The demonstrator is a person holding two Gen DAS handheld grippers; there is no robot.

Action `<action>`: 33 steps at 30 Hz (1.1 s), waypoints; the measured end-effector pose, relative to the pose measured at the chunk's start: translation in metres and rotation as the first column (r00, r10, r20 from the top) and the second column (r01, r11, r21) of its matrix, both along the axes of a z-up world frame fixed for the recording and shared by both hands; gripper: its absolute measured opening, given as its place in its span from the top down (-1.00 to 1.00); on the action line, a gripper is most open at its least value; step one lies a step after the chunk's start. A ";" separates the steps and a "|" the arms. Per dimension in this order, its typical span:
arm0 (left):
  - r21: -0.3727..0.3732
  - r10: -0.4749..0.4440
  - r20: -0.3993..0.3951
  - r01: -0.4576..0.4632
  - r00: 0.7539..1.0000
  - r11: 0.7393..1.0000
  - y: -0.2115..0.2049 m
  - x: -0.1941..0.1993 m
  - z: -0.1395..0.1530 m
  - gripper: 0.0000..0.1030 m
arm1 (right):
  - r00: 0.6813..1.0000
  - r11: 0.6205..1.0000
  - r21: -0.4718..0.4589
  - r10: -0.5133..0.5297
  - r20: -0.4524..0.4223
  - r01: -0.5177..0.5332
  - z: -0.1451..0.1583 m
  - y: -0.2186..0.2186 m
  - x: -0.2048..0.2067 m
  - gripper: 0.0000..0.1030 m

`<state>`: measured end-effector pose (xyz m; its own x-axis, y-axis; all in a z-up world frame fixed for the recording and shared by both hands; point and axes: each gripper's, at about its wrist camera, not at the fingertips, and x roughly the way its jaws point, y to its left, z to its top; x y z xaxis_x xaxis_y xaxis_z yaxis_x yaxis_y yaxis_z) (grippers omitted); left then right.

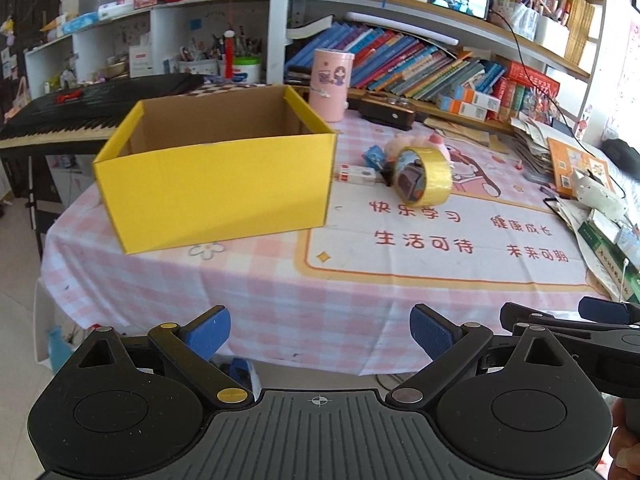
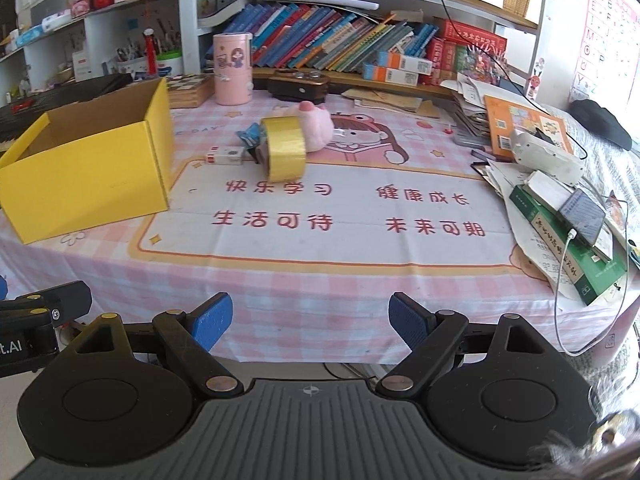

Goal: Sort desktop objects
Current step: 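Withdraw both grippers from the box back toward the table, then move the left gripper to the yellow tape roll and grasp it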

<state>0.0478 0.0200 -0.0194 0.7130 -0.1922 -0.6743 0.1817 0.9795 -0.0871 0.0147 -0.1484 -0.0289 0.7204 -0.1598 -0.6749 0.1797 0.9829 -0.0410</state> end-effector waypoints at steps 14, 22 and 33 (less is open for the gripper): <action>0.008 -0.031 -0.012 0.031 0.999 0.999 -0.047 0.031 -0.002 -0.91 | 1.000 1.000 0.001 -0.027 -0.009 0.027 -0.001 -0.046 0.029 -0.65; 0.008 -0.006 -0.013 0.007 1.000 1.000 -0.081 0.055 -0.001 -0.91 | 1.000 1.000 -0.003 0.001 0.003 -0.001 0.003 -0.082 0.060 -0.65; 0.014 0.036 -0.018 -0.036 0.999 0.999 -0.137 0.090 -0.006 -0.91 | 0.999 0.999 -0.002 0.046 0.015 -0.045 0.002 -0.138 0.109 -0.65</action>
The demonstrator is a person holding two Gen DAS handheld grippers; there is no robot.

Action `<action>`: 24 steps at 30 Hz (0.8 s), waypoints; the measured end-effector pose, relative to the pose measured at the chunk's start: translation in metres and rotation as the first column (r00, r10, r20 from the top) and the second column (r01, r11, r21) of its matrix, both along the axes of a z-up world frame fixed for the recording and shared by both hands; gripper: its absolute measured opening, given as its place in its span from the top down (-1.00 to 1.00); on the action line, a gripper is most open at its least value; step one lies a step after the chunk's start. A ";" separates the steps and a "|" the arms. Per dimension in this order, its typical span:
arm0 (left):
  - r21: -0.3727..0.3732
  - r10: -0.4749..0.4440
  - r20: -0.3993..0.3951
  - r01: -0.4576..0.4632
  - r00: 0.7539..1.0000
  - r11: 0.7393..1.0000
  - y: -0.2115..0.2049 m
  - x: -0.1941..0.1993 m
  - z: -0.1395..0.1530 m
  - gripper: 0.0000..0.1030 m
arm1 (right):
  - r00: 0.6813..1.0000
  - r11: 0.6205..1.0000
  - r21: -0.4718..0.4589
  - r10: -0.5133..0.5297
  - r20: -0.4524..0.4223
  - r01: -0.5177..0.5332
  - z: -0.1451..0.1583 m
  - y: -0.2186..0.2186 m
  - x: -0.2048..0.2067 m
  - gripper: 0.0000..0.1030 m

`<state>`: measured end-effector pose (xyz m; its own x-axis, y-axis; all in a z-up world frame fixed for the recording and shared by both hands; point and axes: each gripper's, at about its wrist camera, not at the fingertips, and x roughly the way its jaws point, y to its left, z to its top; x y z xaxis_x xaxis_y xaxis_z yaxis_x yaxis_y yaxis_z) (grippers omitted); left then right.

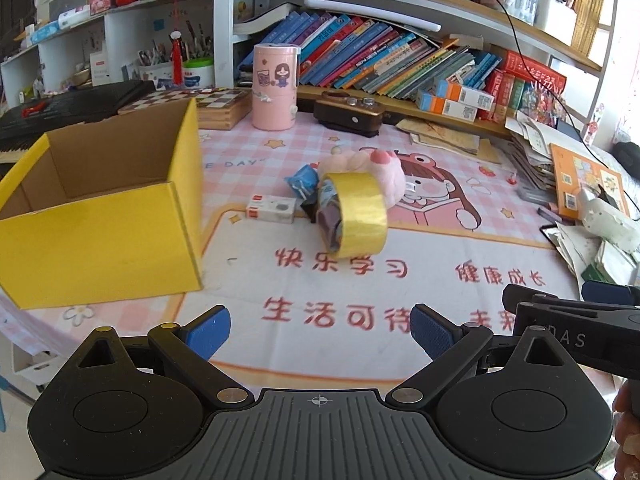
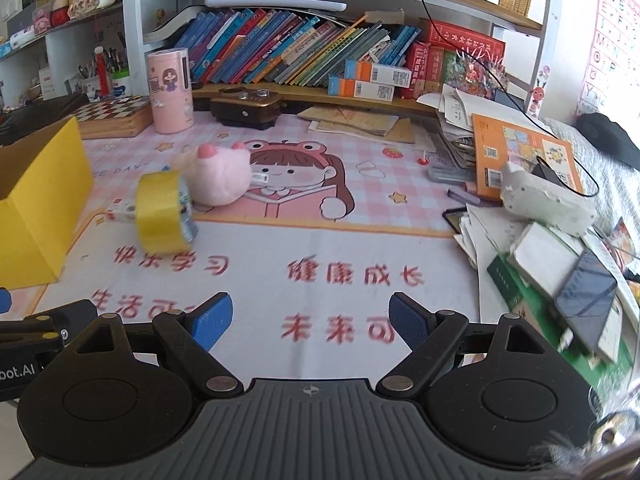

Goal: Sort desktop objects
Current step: 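Move the left gripper to the yellow tape roll and grasp it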

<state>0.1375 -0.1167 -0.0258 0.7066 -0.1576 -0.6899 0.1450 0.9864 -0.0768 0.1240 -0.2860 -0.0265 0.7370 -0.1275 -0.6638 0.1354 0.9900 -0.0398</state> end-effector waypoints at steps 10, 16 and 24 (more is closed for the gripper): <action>0.079 0.018 0.039 -0.021 0.999 0.997 -0.040 0.029 -0.003 -0.91 | 0.999 0.998 0.050 0.023 0.049 -0.026 0.000 -0.036 0.029 -0.64; 0.141 0.032 0.086 -0.044 0.996 0.989 -0.058 0.061 -0.008 -0.88 | 0.998 0.998 0.060 0.002 0.068 -0.006 0.002 -0.053 0.042 -0.64; 0.176 0.025 0.078 -0.039 0.997 0.984 -0.081 0.094 -0.021 -0.61 | 0.998 0.998 0.064 -0.004 0.064 0.000 0.000 -0.066 0.050 -0.64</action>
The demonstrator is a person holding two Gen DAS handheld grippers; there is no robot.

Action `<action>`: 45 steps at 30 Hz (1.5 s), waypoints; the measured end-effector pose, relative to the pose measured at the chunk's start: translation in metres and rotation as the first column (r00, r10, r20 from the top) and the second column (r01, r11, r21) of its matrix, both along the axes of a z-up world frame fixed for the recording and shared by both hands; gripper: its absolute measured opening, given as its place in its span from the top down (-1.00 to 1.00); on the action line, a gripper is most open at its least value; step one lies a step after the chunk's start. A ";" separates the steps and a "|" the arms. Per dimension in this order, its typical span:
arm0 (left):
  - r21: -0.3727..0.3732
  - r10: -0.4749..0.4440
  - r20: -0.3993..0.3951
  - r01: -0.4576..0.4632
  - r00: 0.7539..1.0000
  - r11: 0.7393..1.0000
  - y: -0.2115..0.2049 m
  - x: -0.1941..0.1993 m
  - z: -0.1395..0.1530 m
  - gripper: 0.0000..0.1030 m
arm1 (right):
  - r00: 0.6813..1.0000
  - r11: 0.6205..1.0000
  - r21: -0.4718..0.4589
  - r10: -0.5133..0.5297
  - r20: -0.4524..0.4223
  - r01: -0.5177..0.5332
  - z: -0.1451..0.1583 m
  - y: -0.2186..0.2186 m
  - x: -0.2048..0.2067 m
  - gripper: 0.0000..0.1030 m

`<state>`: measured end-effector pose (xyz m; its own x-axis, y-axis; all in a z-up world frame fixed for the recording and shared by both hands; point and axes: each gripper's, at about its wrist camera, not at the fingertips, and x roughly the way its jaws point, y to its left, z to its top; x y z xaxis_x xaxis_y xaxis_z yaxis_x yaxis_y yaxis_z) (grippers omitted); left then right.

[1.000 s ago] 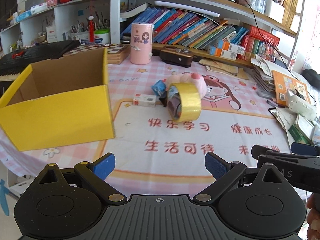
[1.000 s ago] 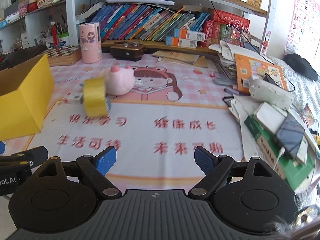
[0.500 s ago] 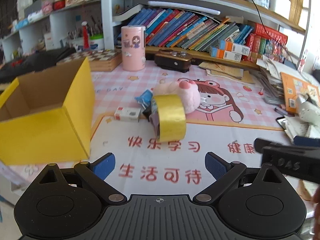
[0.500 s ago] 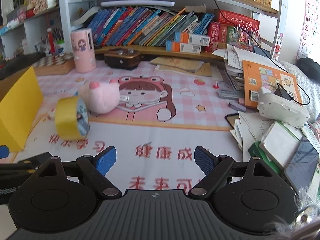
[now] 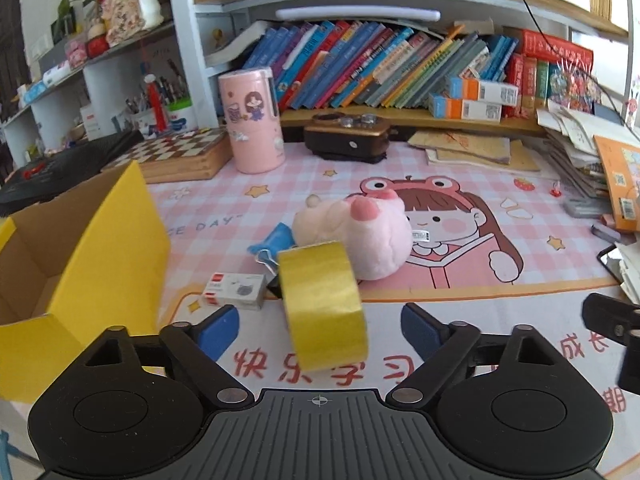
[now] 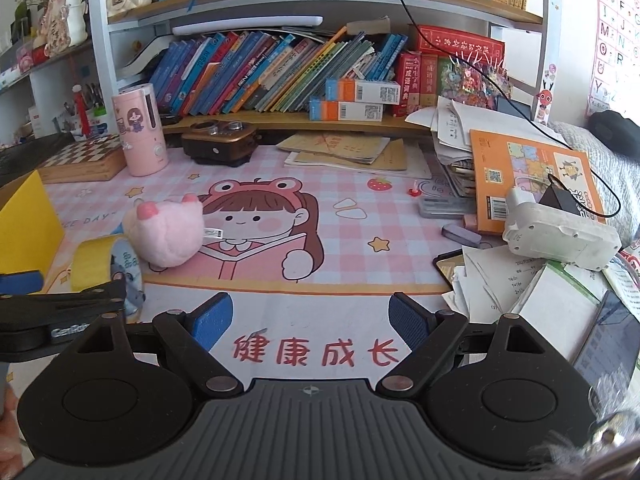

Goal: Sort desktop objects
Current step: 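Move the left gripper to the yellow tape roll and grasp it, then grasp the blue toy truck with the right gripper while the left holds the tape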

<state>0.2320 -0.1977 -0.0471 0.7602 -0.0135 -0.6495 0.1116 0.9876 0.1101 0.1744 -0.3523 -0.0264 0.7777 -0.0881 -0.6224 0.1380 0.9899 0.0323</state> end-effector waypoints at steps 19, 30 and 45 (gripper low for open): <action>-0.119 -0.053 0.017 0.055 0.998 0.991 0.009 -0.007 0.026 0.29 | 0.997 0.997 0.034 0.071 -0.034 -0.069 -0.009 0.015 0.012 -0.64; -0.136 -0.098 0.040 0.102 0.994 0.985 0.009 -0.025 0.028 0.29 | 0.997 0.997 0.042 0.066 -0.042 -0.064 -0.010 0.016 0.011 -0.65; -0.259 0.073 0.015 -0.067 0.997 0.964 0.064 -0.064 0.043 0.29 | 0.961 0.967 0.094 0.248 -0.123 -0.238 -0.031 0.051 0.040 -0.65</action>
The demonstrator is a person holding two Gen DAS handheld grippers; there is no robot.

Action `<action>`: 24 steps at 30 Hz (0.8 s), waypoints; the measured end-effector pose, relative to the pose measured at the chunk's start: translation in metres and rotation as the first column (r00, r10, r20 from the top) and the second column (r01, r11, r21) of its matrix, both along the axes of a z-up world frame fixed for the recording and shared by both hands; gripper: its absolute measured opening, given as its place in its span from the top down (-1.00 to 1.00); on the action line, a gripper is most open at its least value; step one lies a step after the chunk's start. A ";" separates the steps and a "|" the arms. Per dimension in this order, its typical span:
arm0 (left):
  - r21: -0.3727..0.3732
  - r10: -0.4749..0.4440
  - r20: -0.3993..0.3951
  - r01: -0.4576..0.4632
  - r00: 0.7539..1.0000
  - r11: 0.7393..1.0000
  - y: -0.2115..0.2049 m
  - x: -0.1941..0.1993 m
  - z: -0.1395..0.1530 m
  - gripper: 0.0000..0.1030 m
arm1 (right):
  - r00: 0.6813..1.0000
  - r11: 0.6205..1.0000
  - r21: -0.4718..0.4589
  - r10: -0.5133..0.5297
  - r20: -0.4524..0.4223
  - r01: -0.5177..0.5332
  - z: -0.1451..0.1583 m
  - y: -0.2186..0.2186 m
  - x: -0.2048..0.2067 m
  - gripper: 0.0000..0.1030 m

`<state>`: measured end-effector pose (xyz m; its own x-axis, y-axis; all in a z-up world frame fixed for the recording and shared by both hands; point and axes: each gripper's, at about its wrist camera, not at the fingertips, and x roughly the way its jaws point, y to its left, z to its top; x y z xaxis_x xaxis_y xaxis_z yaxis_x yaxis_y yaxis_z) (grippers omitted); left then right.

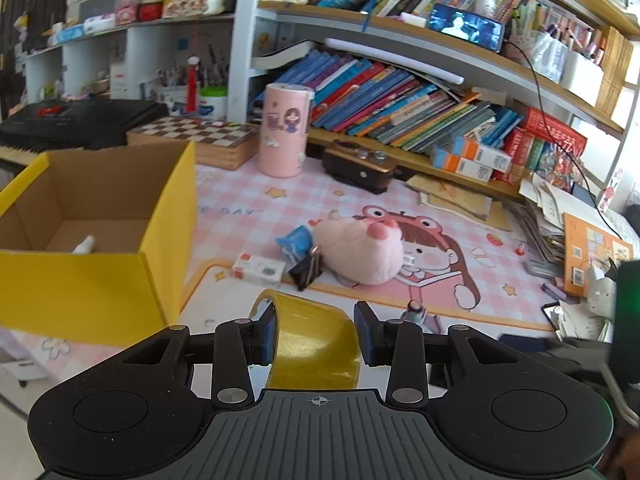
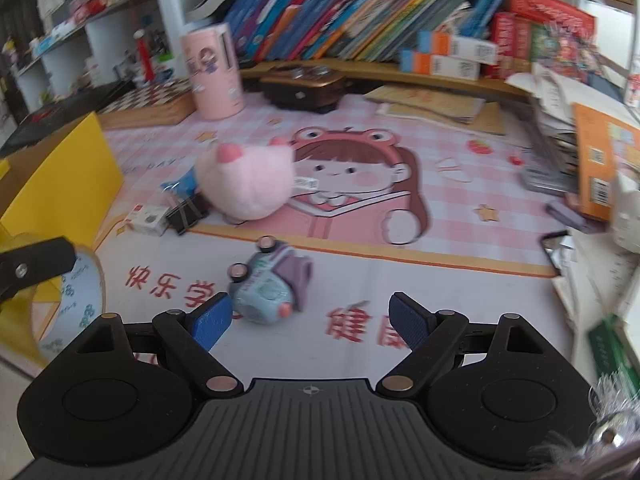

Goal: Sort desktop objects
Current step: 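Grasp the blue toy truck with the right gripper while the left holds the tape, then carry the tape roll and toy truck in both grippers toward the yellow box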

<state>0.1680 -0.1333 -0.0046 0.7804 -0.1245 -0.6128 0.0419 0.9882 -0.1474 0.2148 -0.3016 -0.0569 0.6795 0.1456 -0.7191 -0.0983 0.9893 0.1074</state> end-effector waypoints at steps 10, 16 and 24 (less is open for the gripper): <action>0.013 0.059 -0.014 -0.058 0.998 0.998 0.014 -0.009 0.002 0.29 | 0.993 0.989 -0.085 0.118 -0.013 -0.119 -0.029 0.032 0.033 -0.57; 0.019 0.066 -0.025 -0.065 0.998 0.998 0.016 -0.012 0.001 0.29 | 0.991 0.989 -0.073 0.128 -0.035 -0.130 -0.037 0.029 0.040 0.02; 0.016 0.051 -0.019 -0.051 0.999 0.999 0.013 -0.014 0.002 0.29 | 0.990 0.990 -0.019 0.141 -0.022 -0.142 -0.024 0.025 0.032 0.06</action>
<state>0.1541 -0.1200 -0.0027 0.7733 -0.0754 -0.6295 -0.0114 0.9911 -0.1326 0.2472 -0.2766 -0.0810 0.6383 0.2247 -0.7363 -0.2354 0.9676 0.0912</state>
